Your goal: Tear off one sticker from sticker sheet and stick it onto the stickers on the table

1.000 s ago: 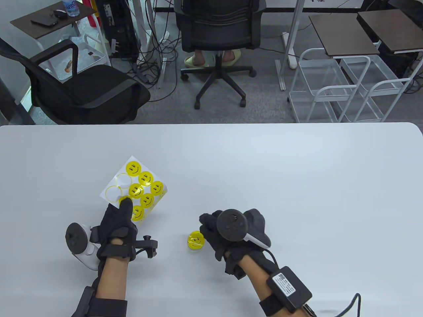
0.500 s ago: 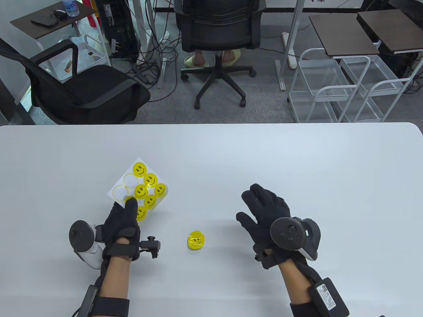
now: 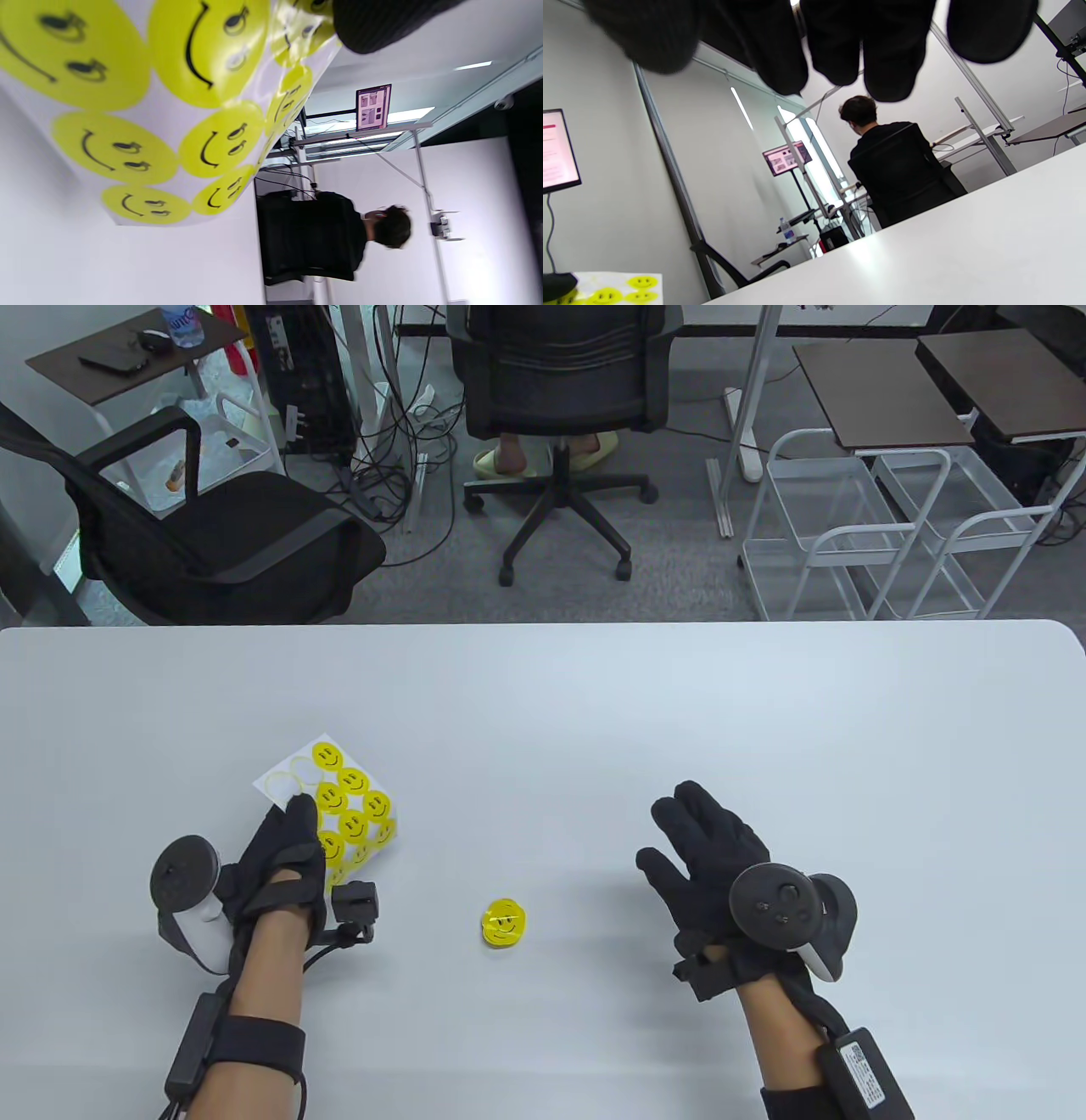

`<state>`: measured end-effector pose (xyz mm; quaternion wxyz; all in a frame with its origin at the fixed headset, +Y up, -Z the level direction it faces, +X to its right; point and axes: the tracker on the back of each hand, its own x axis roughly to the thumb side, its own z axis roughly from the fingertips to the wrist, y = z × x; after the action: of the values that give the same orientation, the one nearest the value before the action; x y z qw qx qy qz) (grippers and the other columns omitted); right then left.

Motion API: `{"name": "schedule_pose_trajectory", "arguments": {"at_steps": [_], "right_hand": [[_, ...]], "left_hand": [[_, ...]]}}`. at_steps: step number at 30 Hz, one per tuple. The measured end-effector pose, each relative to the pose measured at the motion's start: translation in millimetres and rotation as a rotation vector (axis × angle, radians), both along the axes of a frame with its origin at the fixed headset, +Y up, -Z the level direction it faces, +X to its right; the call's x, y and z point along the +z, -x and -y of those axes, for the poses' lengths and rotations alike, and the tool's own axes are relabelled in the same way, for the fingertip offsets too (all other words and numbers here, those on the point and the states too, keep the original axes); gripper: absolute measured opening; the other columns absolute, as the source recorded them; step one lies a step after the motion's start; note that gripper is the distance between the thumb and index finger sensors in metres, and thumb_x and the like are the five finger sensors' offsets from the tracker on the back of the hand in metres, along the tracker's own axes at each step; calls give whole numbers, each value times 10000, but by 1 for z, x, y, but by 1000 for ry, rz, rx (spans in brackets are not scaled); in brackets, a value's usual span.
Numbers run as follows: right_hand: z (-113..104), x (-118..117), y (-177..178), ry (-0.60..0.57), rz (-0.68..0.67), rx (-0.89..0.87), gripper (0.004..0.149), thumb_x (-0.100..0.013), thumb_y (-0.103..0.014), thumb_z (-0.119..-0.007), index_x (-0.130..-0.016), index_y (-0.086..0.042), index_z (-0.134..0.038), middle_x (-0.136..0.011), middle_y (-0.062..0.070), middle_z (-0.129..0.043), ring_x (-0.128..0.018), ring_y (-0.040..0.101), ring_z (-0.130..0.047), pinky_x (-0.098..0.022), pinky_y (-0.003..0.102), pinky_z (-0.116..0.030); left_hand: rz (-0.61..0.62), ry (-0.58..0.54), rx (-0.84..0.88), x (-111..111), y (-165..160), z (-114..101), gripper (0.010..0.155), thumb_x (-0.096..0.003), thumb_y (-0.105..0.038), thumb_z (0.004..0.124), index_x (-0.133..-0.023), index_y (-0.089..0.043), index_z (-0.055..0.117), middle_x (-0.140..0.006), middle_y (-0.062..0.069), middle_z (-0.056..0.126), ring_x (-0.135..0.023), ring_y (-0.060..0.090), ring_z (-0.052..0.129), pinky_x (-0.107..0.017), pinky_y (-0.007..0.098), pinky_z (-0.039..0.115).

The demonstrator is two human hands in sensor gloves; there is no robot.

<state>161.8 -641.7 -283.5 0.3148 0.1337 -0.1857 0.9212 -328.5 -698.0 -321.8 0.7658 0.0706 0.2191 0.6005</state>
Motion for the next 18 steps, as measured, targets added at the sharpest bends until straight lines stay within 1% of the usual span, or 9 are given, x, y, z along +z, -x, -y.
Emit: {"name": "schedule_pose_trajectory", "arguments": {"at_steps": [3, 5, 7, 9, 11, 13, 16, 18], "right_hand": [[0, 0, 0, -5, -2, -15, 643, -492, -525, -720, -999, -130, -743, -1099, 219, -688, -907, 535, -768, -611, 769, -607], [0, -1, 1, -3, -6, -18, 640, -494, -522, -719, -998, -128, -743, -1097, 222, -690, -903, 532, -772, -610, 768, -609], [1, 0, 3, -4, -10, -5, 634, -497, -517, -719, -998, -129, -743, -1095, 220, -692, -899, 528, -778, -609, 766, -611], [1, 0, 3, -6, -14, -3, 634, -497, -517, -716, -998, -129, -743, -1095, 222, -692, -898, 526, -780, -608, 765, -614], [1, 0, 4, -7, -16, -4, 634, -498, -514, -716, -999, -127, -742, -1095, 222, -690, -894, 526, -783, -606, 766, -613], [1, -1, 5, -5, -16, -1, 635, -498, -515, -714, -1001, -127, -740, -1096, 224, -688, -893, 526, -784, -605, 765, -615], [2, 0, 5, 2, -18, 0, 635, -500, -515, -712, -1000, -126, -740, -1096, 225, -686, -891, 523, -785, -604, 766, -615], [3, 0, 6, 10, -18, 1, 637, -501, -516, -709, -1002, -123, -737, -1096, 230, -683, -891, 522, -785, -603, 765, -616]], "left_hand": [[-22, 131, -172, -1, 20, -3, 584, -572, -435, 631, -1038, -88, 691, -1083, 288, 658, -963, 594, 534, -669, 643, 547], [16, 278, -257, -1, 36, 2, 597, -574, -448, 628, -1065, -110, 669, -1113, 305, 591, -972, 610, 485, -668, 649, 539], [57, 440, -337, 2, 51, 8, 617, -581, -469, 601, -1104, -141, 613, -1157, 300, 477, -992, 624, 372, -687, 661, 483], [42, 527, -458, 6, 62, 9, 633, -578, -481, 592, -1120, -153, 583, -1173, 295, 423, -1001, 622, 320, -696, 664, 457], [36, 590, -569, 9, 72, 10, 648, -572, -495, 587, -1126, -159, 570, -1179, 287, 409, -1007, 615, 303, -700, 665, 448], [48, 659, -632, 11, 81, 12, 661, -566, -509, 583, -1134, -172, 555, -1189, 277, 378, -1016, 605, 267, -709, 667, 425], [60, 752, -667, 15, 94, 18, 669, -562, -512, 580, -1144, -188, 526, -1200, 264, 334, -1027, 592, 213, -720, 670, 385], [56, 790, -680, 18, 100, 22, 683, -562, -525, 570, -1155, -194, 490, -1203, 264, 296, -1024, 591, 193, -724, 673, 363]]}}
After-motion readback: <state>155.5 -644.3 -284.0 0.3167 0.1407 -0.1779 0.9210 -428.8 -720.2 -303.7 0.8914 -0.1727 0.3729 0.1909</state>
